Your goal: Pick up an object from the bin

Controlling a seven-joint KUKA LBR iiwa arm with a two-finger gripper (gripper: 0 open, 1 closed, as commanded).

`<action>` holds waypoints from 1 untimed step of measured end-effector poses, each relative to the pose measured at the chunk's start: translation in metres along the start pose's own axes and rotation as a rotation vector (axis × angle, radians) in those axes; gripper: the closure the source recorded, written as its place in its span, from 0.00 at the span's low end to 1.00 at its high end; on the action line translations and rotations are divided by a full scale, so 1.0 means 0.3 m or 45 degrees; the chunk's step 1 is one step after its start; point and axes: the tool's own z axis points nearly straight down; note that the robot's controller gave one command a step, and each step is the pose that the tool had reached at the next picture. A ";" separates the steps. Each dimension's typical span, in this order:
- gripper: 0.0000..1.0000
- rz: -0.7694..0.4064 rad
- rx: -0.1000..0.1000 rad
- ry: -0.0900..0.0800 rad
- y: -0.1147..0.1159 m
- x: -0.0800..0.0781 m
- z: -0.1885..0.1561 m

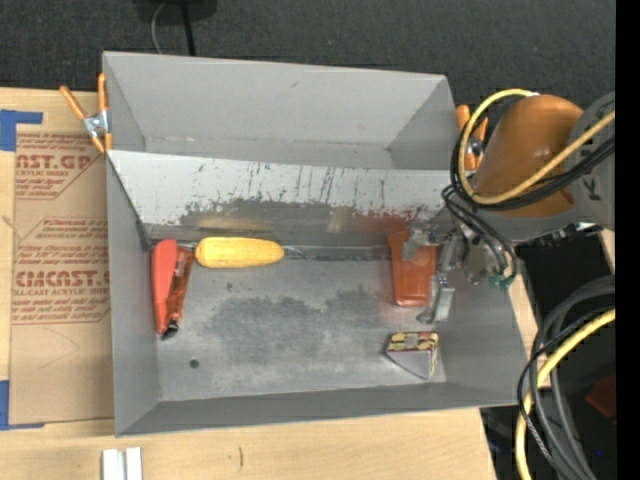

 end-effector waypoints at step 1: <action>0.00 -0.136 0.002 0.002 -0.096 0.135 0.011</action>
Offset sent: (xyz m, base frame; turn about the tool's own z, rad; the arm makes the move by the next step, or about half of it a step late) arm -0.0275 -0.0397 -0.0413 -0.1288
